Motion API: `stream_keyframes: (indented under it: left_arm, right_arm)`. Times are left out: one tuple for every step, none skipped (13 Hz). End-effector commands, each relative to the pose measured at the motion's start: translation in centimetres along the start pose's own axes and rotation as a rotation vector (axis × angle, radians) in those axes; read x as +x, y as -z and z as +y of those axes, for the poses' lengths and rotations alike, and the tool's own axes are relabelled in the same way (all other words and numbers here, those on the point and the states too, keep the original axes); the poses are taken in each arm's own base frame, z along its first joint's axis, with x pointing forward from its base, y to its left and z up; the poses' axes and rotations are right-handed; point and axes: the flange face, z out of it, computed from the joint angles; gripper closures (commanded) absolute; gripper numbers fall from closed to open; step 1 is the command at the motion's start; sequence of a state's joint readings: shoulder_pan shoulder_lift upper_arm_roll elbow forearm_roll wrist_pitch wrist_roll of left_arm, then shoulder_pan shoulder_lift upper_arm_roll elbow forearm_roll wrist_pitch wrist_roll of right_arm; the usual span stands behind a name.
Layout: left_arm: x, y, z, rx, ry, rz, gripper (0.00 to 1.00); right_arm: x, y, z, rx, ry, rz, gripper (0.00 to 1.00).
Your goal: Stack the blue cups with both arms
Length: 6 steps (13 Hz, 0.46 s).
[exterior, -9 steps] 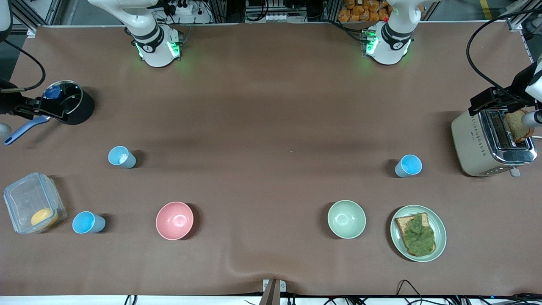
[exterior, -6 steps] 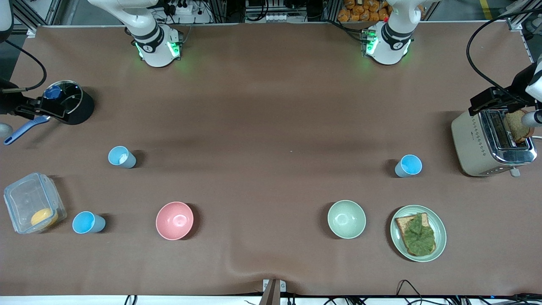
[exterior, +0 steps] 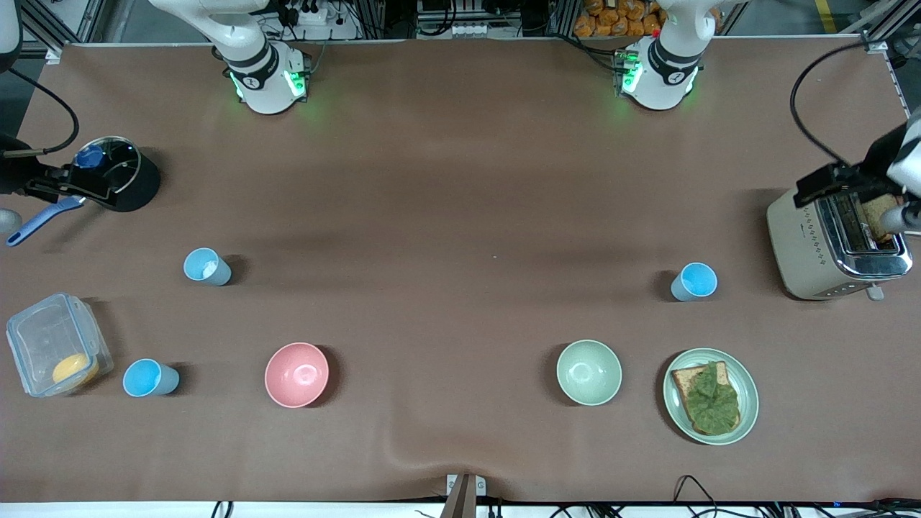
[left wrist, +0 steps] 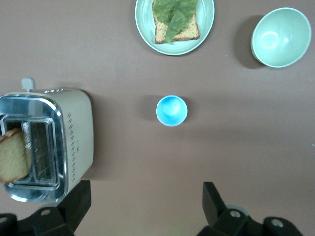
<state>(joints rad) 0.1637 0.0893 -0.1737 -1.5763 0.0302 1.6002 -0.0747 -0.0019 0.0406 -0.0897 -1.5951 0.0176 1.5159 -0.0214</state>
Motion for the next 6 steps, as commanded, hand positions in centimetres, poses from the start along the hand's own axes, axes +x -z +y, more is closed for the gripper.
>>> stream_keyframes:
  left_arm:
    - [1.8, -5.7, -0.5, 0.013, -0.029, -0.005, 0.00]
    - [1.7, -7.3, -0.4, 0.014, -0.031, -0.001, 0.00]
    - [1.6, -8.9, -0.4, 0.013, -0.033, -0.007, 0.00]
    - [1.8, -10.8, -0.4, 0.011, -0.036, -0.001, 0.00]
    - [1.9, -12.5, -0.6, 0.010, -0.034, 0.019, 0.00]
    - [1.8, -14.4, -1.1, 0.007, -0.028, 0.040, 0.00]
  right_arm:
    - [-0.1, 0.0, 0.4, 0.004, 0.009, -0.003, 0.00]
    - [-0.1, -0.2, 0.5, 0.003, 0.007, -0.007, 0.00]
    - [0.2, -1.0, 0.7, -0.004, -0.004, -0.015, 0.00]
    - [1.0, -2.6, 1.2, -0.007, -0.015, -0.047, 0.00]
    - [1.8, -4.1, 1.9, -0.008, -0.017, -0.075, 0.00]
    - [2.5, -5.3, 1.7, -0.009, -0.013, -0.095, 0.00]
